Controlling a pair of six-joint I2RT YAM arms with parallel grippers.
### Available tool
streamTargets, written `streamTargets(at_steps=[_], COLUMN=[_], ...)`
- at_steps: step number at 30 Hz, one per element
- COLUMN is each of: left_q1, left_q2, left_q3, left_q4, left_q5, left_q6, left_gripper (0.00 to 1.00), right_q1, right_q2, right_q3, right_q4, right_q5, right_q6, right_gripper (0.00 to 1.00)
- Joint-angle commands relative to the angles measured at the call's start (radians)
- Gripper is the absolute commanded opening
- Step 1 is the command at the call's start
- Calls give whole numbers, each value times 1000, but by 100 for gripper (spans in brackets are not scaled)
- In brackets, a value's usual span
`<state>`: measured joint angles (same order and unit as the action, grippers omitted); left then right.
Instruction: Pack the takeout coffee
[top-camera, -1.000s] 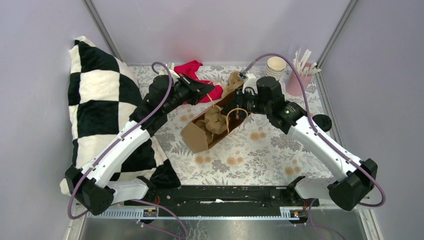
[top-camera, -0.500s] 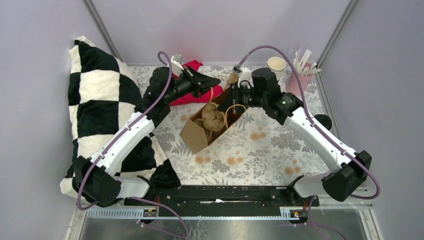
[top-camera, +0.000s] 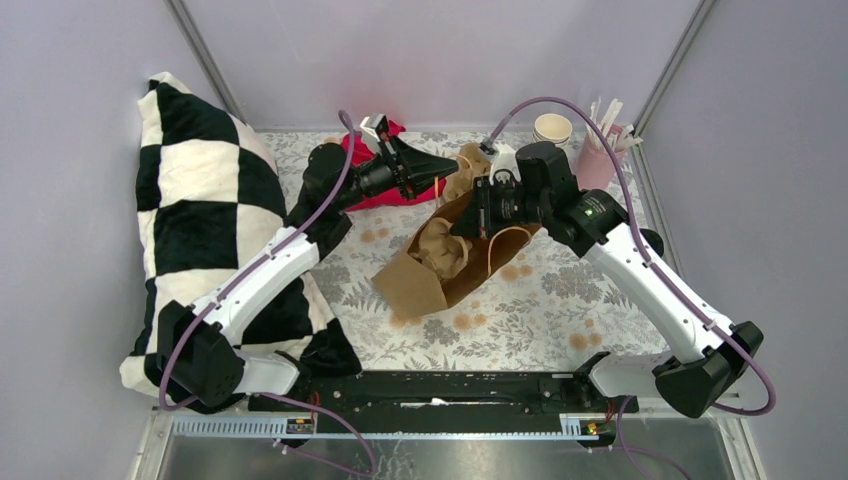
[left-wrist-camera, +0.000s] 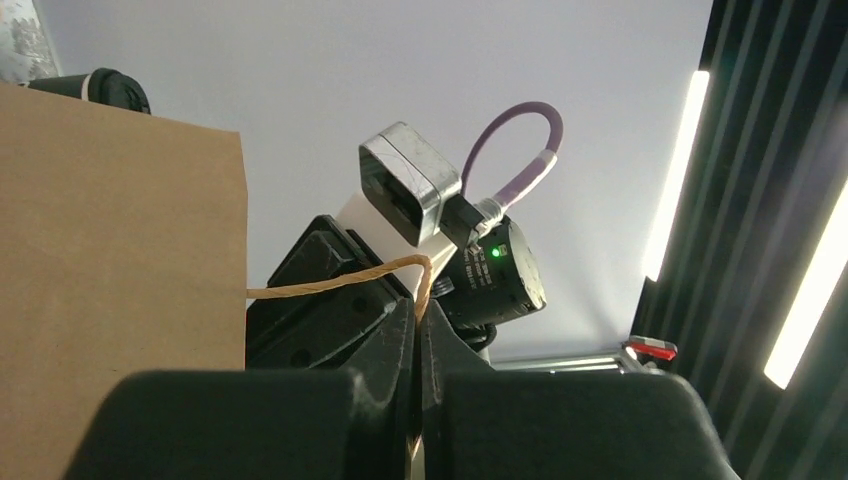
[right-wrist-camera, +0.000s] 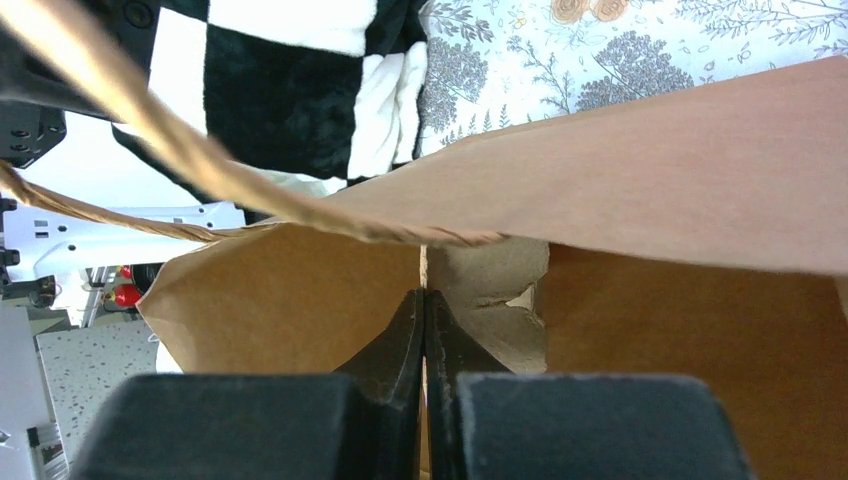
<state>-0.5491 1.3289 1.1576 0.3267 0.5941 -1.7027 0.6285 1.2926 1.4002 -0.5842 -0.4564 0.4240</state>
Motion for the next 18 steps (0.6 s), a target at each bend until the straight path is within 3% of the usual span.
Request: streamTargets(at_steps=[1,5,11,18], left_q1=[2,44,134,149], left_q2=[-13,-19,-55,-62], left_q3=[-36,-126,-153,-114], left_q4=[124,216,64,-71], left_q5=[31,59,85,82], left_q6=[-53,-87,38,157], left_gripper=[0,0,0,0], right_q1=[5,4,4,4], right_q2=[-30,-3,56,136], right_q3=[23,26,22,33], right_q4=[-23,-35,-14,-12], right_q5=[4,-41,-92,-94], right_q6=[5,-17,-14,-53], right_gripper=[0,0,0,4])
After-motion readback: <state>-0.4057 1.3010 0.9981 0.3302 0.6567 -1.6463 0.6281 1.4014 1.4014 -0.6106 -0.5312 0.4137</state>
